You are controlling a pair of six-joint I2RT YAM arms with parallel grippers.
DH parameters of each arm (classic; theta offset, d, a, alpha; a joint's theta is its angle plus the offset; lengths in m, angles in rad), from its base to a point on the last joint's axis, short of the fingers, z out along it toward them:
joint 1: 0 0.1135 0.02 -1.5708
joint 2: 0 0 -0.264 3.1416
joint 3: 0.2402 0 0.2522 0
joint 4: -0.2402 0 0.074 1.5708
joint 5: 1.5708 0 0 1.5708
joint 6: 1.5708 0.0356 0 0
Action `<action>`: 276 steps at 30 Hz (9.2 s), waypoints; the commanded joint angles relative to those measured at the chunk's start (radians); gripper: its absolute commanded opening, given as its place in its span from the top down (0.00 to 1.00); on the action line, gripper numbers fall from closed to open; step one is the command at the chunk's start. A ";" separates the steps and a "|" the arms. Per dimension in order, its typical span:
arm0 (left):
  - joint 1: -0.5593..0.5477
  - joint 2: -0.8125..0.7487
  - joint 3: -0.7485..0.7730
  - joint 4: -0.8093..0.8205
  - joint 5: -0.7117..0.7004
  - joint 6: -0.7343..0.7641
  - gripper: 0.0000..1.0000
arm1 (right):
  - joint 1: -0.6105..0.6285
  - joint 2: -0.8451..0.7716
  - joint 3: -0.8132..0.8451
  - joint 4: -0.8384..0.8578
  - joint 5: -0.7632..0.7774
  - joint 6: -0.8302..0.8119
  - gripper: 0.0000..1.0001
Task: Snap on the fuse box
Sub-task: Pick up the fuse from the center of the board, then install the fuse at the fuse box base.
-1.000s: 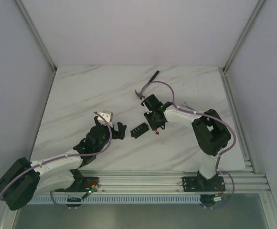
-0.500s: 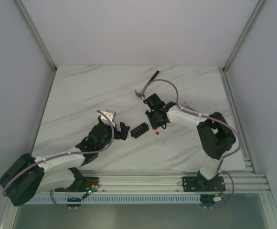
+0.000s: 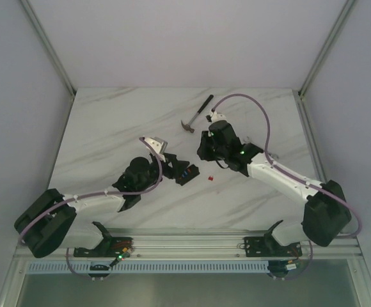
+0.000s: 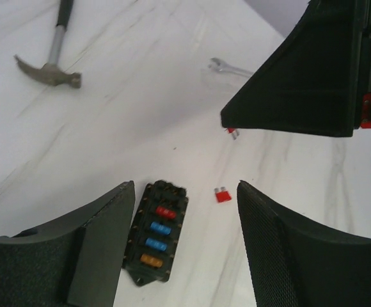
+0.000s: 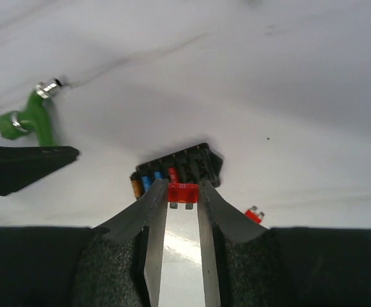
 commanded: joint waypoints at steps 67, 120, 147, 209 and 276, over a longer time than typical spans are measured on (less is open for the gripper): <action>0.057 -0.008 0.151 -0.056 0.518 0.231 1.00 | -0.078 -0.250 -0.008 0.007 -0.596 -0.543 0.50; 0.080 -0.104 0.030 -0.041 0.450 0.247 0.48 | -0.080 -0.219 0.013 -0.072 -0.630 -0.611 1.00; 0.047 0.281 -0.072 0.178 0.146 0.343 0.23 | -0.078 0.012 0.095 -0.129 -0.451 -0.492 1.00; 0.040 0.508 0.062 0.185 0.397 0.420 0.47 | 0.096 0.358 0.154 -0.235 0.153 -0.213 1.00; 0.052 0.508 0.080 0.123 0.436 0.428 0.46 | -0.015 0.262 0.051 -0.134 -0.098 -0.399 1.00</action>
